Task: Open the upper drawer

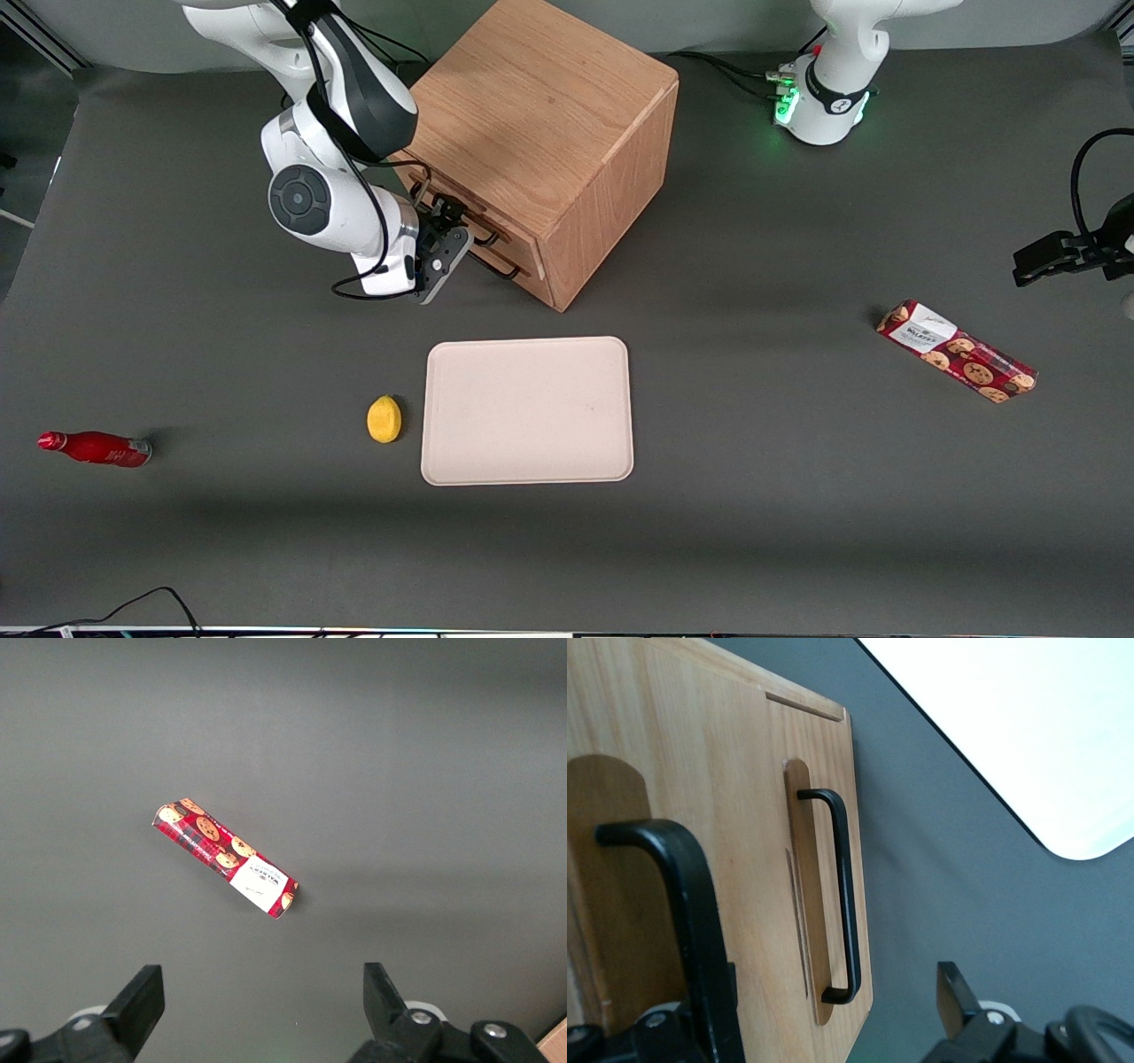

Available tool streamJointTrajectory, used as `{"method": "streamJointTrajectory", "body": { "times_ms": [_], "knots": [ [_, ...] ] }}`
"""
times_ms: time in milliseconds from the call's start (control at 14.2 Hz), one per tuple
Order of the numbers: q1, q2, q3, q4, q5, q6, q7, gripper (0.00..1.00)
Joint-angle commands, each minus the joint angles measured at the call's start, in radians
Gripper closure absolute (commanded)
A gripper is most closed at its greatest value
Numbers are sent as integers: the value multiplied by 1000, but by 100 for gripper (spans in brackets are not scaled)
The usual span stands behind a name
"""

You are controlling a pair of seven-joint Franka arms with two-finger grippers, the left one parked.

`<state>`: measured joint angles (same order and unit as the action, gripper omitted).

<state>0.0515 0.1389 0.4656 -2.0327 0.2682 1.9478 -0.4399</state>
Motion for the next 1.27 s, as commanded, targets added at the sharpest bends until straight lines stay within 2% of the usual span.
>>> {"method": "streamJointTrajectory", "body": {
  "times_ms": [0,634,1197],
  "knots": [
    [-2,-4,1,-18,14,28,-29,0],
    [-4,1,-12,-17,5,48,-31,0],
    [-9,34,-56,-4,-70,78,-31,0]
  ]
}}
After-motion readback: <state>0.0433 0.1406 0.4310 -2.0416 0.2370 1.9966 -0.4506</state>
